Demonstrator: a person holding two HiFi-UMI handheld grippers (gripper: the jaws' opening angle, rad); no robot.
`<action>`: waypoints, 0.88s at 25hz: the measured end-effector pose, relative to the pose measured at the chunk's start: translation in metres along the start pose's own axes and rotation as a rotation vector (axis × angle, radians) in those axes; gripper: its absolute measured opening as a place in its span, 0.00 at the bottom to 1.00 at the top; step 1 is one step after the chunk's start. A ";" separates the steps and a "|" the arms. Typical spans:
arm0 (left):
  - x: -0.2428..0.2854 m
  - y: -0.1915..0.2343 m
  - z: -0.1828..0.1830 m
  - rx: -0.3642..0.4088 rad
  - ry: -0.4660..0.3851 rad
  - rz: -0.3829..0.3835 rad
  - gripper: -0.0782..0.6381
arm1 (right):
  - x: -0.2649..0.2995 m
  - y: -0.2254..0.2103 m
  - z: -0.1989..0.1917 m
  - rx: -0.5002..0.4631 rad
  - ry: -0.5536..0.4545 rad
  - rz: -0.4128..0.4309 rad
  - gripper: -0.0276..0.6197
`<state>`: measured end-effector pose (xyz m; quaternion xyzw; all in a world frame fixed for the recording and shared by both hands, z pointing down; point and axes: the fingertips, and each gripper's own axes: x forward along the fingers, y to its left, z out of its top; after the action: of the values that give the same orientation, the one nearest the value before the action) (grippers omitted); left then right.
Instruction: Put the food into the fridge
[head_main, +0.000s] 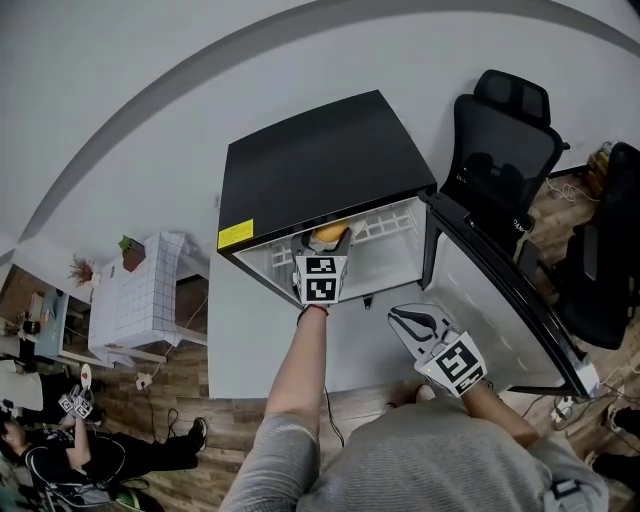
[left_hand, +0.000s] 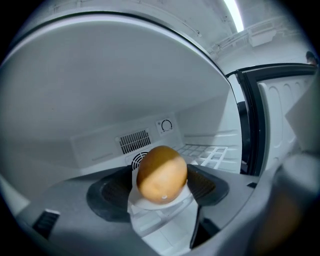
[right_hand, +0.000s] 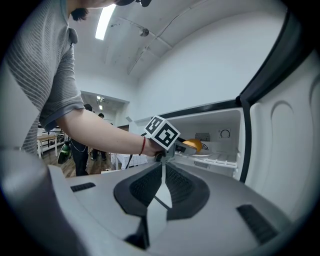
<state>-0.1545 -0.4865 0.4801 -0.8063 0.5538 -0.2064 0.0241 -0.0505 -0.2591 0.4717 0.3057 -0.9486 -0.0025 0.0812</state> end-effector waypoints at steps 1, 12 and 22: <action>-0.001 0.000 0.002 0.000 -0.007 0.001 0.58 | 0.000 0.000 -0.001 0.005 -0.008 -0.001 0.06; -0.021 -0.008 0.005 -0.036 -0.061 -0.027 0.58 | 0.003 0.006 0.003 -0.006 0.001 0.013 0.06; -0.047 -0.015 0.013 -0.059 -0.113 -0.017 0.58 | 0.006 0.012 0.006 -0.012 -0.004 0.025 0.06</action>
<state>-0.1505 -0.4404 0.4577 -0.8217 0.5505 -0.1444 0.0297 -0.0633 -0.2532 0.4673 0.2934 -0.9525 -0.0077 0.0813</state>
